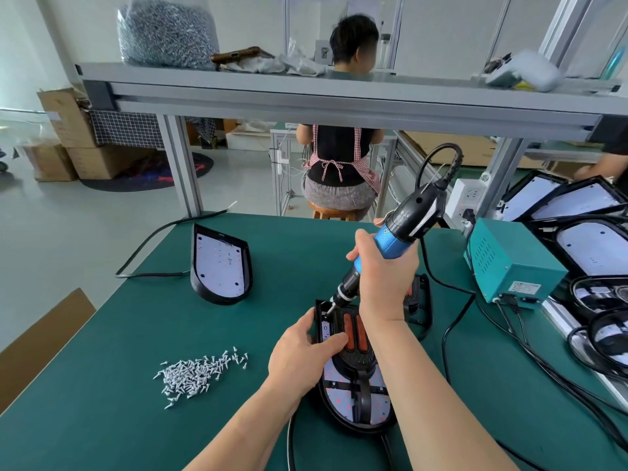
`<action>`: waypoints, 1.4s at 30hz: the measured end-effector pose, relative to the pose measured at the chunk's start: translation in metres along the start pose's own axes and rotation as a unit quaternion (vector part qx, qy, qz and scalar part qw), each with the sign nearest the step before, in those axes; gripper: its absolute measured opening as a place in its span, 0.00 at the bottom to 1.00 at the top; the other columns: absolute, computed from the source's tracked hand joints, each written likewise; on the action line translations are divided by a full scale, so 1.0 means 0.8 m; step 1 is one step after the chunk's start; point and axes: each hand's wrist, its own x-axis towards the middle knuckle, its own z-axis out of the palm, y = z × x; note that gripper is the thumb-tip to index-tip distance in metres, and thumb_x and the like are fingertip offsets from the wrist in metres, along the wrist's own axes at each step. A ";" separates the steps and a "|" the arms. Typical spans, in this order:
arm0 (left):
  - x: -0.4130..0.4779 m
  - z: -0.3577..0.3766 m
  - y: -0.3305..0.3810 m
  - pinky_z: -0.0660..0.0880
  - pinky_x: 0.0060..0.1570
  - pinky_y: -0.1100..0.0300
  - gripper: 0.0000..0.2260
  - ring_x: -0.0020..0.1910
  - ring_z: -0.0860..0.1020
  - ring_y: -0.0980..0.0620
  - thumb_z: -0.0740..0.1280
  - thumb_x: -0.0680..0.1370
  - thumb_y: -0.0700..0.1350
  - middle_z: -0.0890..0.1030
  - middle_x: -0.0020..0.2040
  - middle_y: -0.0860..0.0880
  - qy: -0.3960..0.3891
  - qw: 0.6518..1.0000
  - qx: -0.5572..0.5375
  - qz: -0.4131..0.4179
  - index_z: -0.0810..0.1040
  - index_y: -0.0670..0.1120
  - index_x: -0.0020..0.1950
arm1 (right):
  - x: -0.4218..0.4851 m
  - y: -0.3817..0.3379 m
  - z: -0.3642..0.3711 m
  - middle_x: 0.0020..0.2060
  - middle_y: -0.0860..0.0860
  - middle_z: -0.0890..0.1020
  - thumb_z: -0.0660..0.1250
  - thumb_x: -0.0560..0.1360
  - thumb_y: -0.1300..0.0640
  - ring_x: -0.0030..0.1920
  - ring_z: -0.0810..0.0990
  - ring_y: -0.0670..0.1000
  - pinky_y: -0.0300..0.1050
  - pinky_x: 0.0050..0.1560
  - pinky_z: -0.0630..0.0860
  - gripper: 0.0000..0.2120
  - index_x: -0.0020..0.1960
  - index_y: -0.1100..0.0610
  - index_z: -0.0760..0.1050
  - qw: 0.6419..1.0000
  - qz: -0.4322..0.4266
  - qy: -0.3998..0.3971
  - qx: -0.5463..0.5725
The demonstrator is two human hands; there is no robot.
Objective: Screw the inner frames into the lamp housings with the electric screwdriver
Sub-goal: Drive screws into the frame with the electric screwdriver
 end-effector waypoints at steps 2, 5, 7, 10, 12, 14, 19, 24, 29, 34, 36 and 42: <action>-0.001 -0.001 0.000 0.79 0.58 0.41 0.28 0.49 0.85 0.46 0.70 0.63 0.63 0.87 0.47 0.51 0.002 1.000 0.003 -0.002 0.78 0.62 0.63 | -0.005 -0.001 0.002 0.30 0.48 0.79 0.71 0.70 0.61 0.28 0.80 0.48 0.37 0.32 0.75 0.11 0.48 0.51 0.72 1.000 -0.001 0.006 -0.007; -0.005 0.001 0.003 0.79 0.58 0.41 0.28 0.49 0.85 0.46 0.70 0.63 0.63 0.87 0.48 0.51 0.003 1.000 0.009 -0.002 0.78 0.62 0.63 | -0.005 -0.003 0.002 0.31 0.51 0.80 0.71 0.69 0.60 0.29 0.81 0.47 0.39 0.33 0.76 0.12 0.48 0.50 0.72 1.000 0.003 0.015 -0.010; -0.006 0.001 0.006 0.79 0.58 0.41 0.32 0.49 0.85 0.47 0.70 0.62 0.64 0.87 0.48 0.51 0.005 1.000 0.010 -0.002 0.77 0.61 0.65 | -0.003 -0.003 0.002 0.32 0.54 0.80 0.71 0.69 0.60 0.28 0.80 0.48 0.39 0.32 0.76 0.11 0.48 0.50 0.72 1.000 0.004 0.025 -0.010; -0.006 0.000 0.007 0.79 0.58 0.40 0.32 0.50 0.85 0.45 0.71 0.61 0.63 0.87 0.49 0.49 0.011 1.000 -0.001 -0.003 0.78 0.59 0.65 | 0.001 -0.004 0.006 0.31 0.55 0.79 0.69 0.68 0.60 0.26 0.78 0.48 0.39 0.29 0.74 0.09 0.46 0.53 0.72 0.999 0.013 0.027 -0.014; -0.005 0.000 0.004 0.78 0.59 0.39 0.32 0.50 0.85 0.43 0.73 0.62 0.62 0.87 0.50 0.46 0.012 1.000 -0.014 -0.010 0.78 0.58 0.65 | 0.003 -0.004 0.009 0.28 0.53 0.77 0.68 0.66 0.61 0.25 0.77 0.49 0.41 0.28 0.72 0.09 0.44 0.55 0.71 0.999 0.025 0.019 -0.023; -0.006 0.002 0.002 0.78 0.59 0.38 0.33 0.51 0.85 0.42 0.73 0.62 0.62 0.87 0.50 0.45 0.004 1.000 -0.016 -0.011 0.78 0.56 0.66 | 0.003 -0.004 0.010 0.28 0.55 0.77 0.67 0.65 0.61 0.24 0.76 0.49 0.42 0.27 0.72 0.08 0.43 0.55 0.71 0.999 0.030 0.007 -0.031; -0.008 0.000 0.006 0.79 0.58 0.44 0.36 0.50 0.85 0.49 0.71 0.63 0.64 0.87 0.50 0.53 0.000 1.000 0.004 -0.011 0.75 0.57 0.70 | 0.000 -0.012 0.012 0.29 0.53 0.78 0.71 0.68 0.58 0.27 0.78 0.49 0.44 0.33 0.76 0.09 0.46 0.53 0.73 0.999 0.025 -0.032 -0.028; -0.004 -0.004 0.007 0.79 0.58 0.45 0.29 0.49 0.86 0.50 0.72 0.66 0.60 0.87 0.46 0.55 -0.006 1.000 0.013 -0.009 0.77 0.59 0.67 | 0.015 -0.057 0.015 0.34 0.57 0.78 0.72 0.70 0.60 0.26 0.77 0.49 0.42 0.30 0.75 0.10 0.49 0.55 0.73 0.999 -0.018 -0.012 0.040; 0.000 -0.010 -0.003 0.79 0.59 0.44 0.24 0.50 0.86 0.50 0.72 0.65 0.60 0.87 0.47 0.56 -0.006 1.000 0.015 0.001 0.79 0.62 0.61 | 0.041 -0.102 -0.023 0.28 0.48 0.77 0.71 0.70 0.62 0.26 0.75 0.48 0.39 0.30 0.75 0.11 0.47 0.55 0.70 0.997 -0.036 0.029 0.058; 0.004 -0.010 -0.005 0.78 0.60 0.45 0.20 0.50 0.85 0.52 0.71 0.64 0.62 0.87 0.47 0.57 -0.005 1.000 0.026 0.015 0.80 0.66 0.55 | 0.059 -0.094 -0.105 0.31 0.51 0.77 0.74 0.72 0.58 0.27 0.75 0.50 0.39 0.31 0.75 0.14 0.53 0.55 0.71 0.992 0.059 0.114 0.012; 0.004 -0.010 -0.008 0.78 0.60 0.45 0.18 0.50 0.85 0.53 0.70 0.64 0.63 0.87 0.46 0.58 -0.007 0.999 0.031 0.017 0.79 0.68 0.53 | 0.063 -0.077 -0.143 0.38 0.55 0.78 0.74 0.75 0.56 0.29 0.75 0.51 0.37 0.28 0.74 0.17 0.59 0.60 0.73 0.983 0.123 0.138 -0.015; 0.003 -0.011 -0.010 0.78 0.61 0.45 0.17 0.50 0.85 0.54 0.71 0.64 0.63 0.87 0.48 0.59 -0.019 0.999 0.019 0.026 0.79 0.69 0.53 | 0.045 -0.017 -0.217 0.43 0.54 0.78 0.75 0.76 0.50 0.28 0.79 0.50 0.46 0.40 0.76 0.28 0.68 0.65 0.71 0.948 0.243 0.183 -0.098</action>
